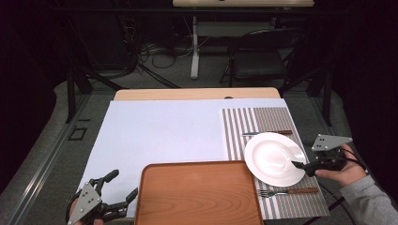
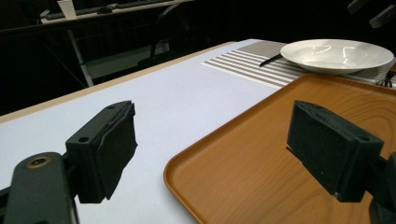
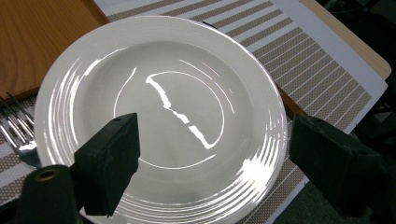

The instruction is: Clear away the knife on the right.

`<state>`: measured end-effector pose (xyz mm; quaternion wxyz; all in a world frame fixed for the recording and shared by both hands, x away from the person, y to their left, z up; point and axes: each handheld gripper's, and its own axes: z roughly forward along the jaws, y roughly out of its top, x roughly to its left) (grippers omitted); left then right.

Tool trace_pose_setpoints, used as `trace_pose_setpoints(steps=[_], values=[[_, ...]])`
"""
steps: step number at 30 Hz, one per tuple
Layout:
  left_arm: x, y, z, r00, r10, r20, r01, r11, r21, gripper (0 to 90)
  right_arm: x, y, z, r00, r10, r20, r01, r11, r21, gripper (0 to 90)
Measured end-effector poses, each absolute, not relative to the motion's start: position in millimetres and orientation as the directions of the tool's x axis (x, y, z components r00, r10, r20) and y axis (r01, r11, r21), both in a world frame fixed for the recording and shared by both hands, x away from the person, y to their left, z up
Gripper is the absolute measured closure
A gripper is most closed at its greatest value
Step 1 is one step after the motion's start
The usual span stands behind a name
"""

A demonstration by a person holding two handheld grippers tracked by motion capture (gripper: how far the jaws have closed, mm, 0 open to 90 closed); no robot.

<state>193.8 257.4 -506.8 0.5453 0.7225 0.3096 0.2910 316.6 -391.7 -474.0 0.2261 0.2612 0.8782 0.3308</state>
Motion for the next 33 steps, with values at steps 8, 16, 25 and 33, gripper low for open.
trace_pose_setpoints(steps=[8,16,25,33], values=[[194,257,-508,0.636,0.767,0.086,0.135,-0.22,0.966,15.8,338,-390,-474,-0.767,0.592,-0.247,0.31,0.679,0.665,15.3],[194,258,-509,0.64,0.764,0.085,0.137,-0.222,0.965,15.8,362,-384,-469,-0.787,0.564,-0.25,0.301,0.705,0.642,19.6],[195,258,-510,0.64,0.764,0.082,0.141,-0.221,0.965,15.8,389,-375,-460,-0.808,0.512,-0.291,0.261,0.754,0.603,25.7],[195,255,-513,0.651,0.755,0.073,0.152,-0.225,0.963,15.8,413,-367,-455,-0.818,0.497,-0.29,0.264,0.772,0.578,31.5]])
